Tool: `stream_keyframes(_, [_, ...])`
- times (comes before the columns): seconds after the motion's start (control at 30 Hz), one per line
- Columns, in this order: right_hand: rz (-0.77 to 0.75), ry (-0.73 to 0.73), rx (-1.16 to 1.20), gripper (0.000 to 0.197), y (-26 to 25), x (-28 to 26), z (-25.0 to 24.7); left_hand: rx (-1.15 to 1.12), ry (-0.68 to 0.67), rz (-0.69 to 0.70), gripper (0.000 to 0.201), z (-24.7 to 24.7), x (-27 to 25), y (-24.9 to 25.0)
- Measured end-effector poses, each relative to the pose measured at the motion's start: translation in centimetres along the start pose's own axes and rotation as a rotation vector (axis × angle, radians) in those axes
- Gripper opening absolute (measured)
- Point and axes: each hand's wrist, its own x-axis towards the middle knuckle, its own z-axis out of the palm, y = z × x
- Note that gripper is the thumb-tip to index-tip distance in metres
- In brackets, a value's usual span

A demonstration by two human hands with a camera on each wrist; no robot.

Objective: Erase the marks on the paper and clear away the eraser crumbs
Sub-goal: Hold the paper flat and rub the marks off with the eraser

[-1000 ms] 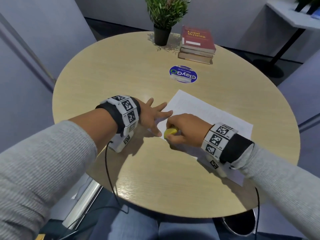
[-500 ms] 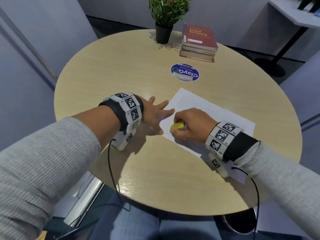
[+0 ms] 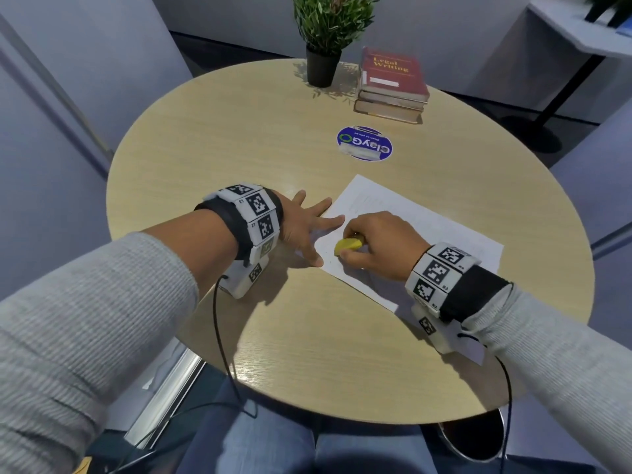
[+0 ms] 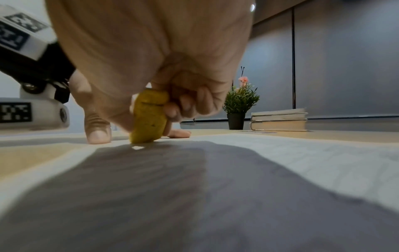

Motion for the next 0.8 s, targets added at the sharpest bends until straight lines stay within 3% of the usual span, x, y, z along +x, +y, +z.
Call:
stream_keyframes(0.13, [-0.062, -0.077, 0.062, 0.027, -0.5, -0.4, 0.4, 0.006, -0.003, 0.005, 0.095, 0.0, 0.0, 0.0])
stream_keyframes(0.27, [0.059, 0.046, -0.06, 0.031, 0.1, 0.0, -0.1, 0.017, 0.009, 0.0, 0.094, 0.1, 0.0, 0.0])
stream_keyframes(0.4, [-0.033, -0.068, 0.105, 0.023, -0.4, -0.9, 0.4, 0.006, 0.008, 0.006, 0.094, 0.1, 0.0, -0.1])
stream_keyframes(0.53, [0.089, 0.06, 0.028, 0.023, 0.6, -0.3, -0.1, 0.016, 0.018, 0.003, 0.094, 0.1, -0.1, 0.0])
stream_keyframes(0.67, [-0.011, -0.06, 0.146, 0.019, 0.1, -1.2, 0.3, 0.004, 0.019, 0.009, 0.094, 0.1, -0.1, 0.0])
stream_keyframes(0.8, [0.077, 0.055, 0.055, 0.023, 0.7, -0.9, -0.1, 0.002, 0.013, 0.013, 0.094, 0.1, 0.0, 0.0])
